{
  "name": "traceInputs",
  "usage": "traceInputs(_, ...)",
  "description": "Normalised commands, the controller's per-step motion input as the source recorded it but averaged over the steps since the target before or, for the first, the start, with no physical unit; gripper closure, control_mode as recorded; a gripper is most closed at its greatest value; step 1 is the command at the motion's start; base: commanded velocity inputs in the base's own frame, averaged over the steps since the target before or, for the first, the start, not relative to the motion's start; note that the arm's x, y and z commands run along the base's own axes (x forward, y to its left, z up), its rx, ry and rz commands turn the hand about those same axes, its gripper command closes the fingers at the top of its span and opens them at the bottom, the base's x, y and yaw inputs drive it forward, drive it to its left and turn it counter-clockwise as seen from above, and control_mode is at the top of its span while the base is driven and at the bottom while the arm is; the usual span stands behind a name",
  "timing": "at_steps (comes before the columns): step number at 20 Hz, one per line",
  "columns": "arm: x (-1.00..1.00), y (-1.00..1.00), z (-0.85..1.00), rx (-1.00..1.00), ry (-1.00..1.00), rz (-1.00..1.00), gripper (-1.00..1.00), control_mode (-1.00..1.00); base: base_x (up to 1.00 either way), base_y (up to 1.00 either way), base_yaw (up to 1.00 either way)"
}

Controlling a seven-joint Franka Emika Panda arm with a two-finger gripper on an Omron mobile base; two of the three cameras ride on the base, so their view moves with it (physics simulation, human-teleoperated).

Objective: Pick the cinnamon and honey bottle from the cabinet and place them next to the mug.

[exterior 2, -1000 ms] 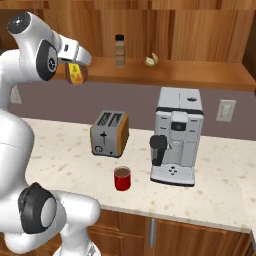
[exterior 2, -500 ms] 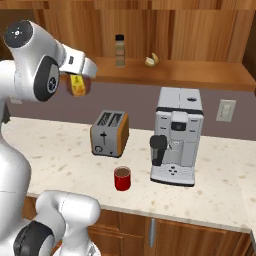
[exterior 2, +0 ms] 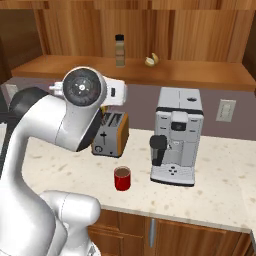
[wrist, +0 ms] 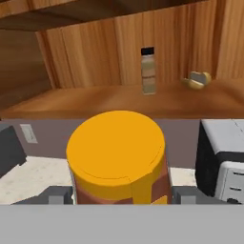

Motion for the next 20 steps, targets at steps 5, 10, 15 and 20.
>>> traceInputs(5,-0.49,-0.73,-0.13,0.00,-0.08,0.36,1.00,-1.00,0.00,0.00,0.00)
traceInputs(10,-0.31,-0.57,-0.02,0.00,-0.10,0.38,1.00,-1.00,0.00,0.00,0.00)
traceInputs(15,-0.06,-0.14,-0.06,0.00,-0.01,0.26,1.00,-1.00,0.00,0.00,0.00)
traceInputs(20,0.00,0.00,-0.31,0.00,0.00,0.12,1.00,-1.00,0.00,0.00,0.00)
